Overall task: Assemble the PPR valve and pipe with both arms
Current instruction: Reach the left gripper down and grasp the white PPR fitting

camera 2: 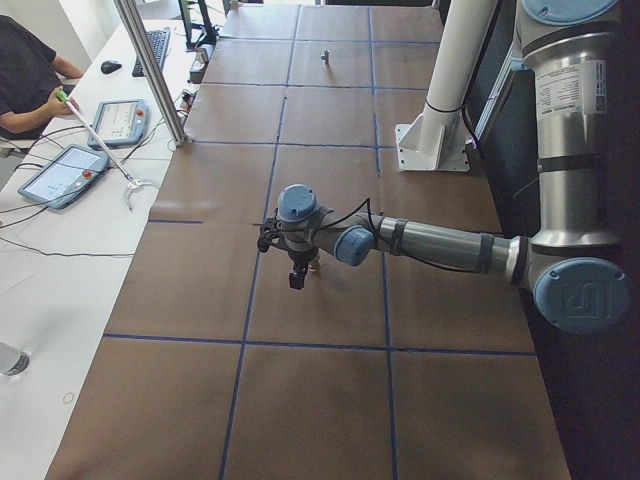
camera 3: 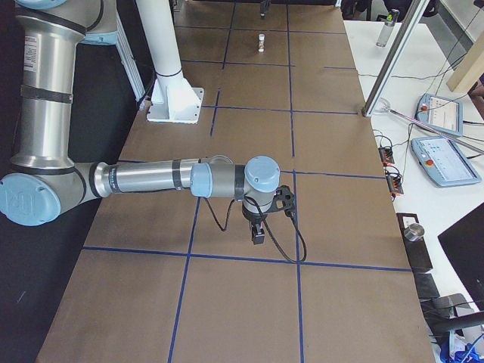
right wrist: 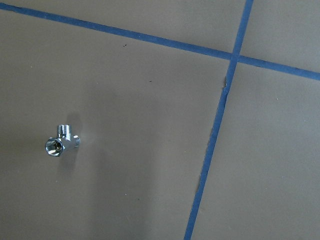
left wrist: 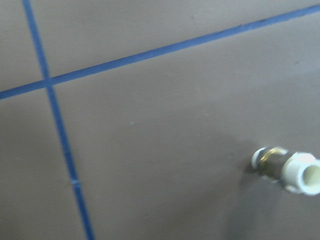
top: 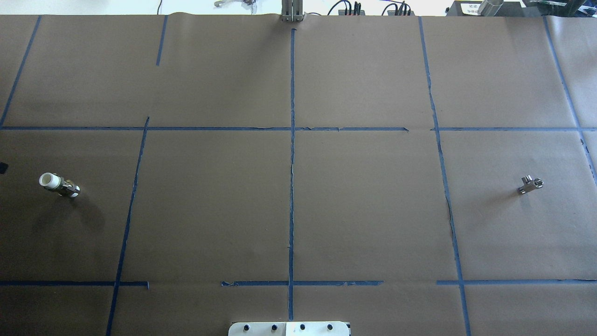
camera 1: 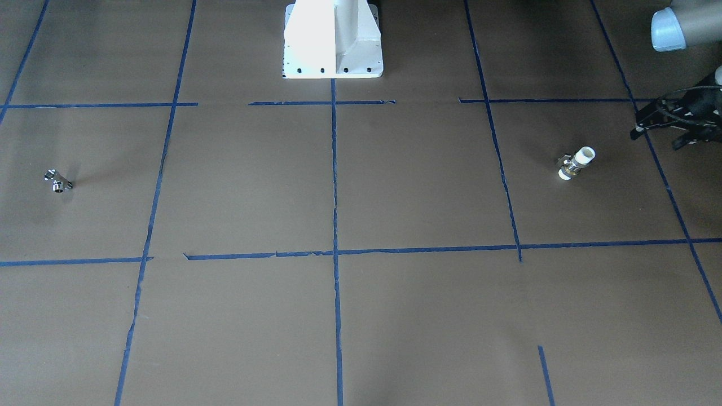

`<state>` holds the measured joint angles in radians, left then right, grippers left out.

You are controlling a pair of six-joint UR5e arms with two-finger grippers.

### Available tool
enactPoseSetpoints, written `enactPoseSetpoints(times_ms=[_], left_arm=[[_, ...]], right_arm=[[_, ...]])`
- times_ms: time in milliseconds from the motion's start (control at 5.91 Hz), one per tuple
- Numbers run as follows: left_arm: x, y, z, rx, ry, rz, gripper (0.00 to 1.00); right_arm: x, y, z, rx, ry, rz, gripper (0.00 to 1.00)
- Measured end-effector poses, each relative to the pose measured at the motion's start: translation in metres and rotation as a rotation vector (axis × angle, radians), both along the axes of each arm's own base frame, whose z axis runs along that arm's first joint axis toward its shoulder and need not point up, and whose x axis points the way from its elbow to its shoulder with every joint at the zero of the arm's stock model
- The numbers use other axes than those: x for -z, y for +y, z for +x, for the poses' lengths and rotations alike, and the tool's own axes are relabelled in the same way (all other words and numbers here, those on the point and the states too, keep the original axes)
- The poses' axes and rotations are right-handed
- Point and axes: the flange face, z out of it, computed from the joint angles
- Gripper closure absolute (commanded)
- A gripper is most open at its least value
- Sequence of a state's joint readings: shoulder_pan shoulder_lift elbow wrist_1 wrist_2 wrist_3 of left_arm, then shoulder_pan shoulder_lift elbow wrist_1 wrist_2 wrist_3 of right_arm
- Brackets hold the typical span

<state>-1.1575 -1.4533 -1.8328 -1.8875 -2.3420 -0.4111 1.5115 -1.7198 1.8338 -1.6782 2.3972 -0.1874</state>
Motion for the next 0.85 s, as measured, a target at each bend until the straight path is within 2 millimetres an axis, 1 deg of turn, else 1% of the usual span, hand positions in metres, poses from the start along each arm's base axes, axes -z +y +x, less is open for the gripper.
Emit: enactPoseSetpoints(times_ms=[169, 338, 508, 677, 846], left_arm=[[0.018, -0.002, 0.021, 0.039, -0.005, -0.028, 0.0], [0.028, 0.001, 0.042, 0.051, -0.01, -0.055, 0.0], [0.031, 0.008, 0.065, 0.053, -0.032, -0.071, 0.0], [0.029, 0.012, 0.077, 0.059, -0.06, -0.07, 0.0], [0.025, 0.013, 0.083, 0.055, -0.073, -0.069, 0.02]], right_arm=[[0.0, 0.0, 0.0, 0.0, 0.001, -0.001, 0.0], [-0.001, 0.0, 0.0, -0.001, 0.001, -0.003, 0.0], [-0.002, 0.0, 0.0, 0.0, 0.001, -0.004, 0.0], [-0.002, 0.0, 0.0, 0.0, 0.001, -0.005, 0.0], [-0.002, 0.0, 0.0, 0.001, 0.001, -0.005, 0.0]])
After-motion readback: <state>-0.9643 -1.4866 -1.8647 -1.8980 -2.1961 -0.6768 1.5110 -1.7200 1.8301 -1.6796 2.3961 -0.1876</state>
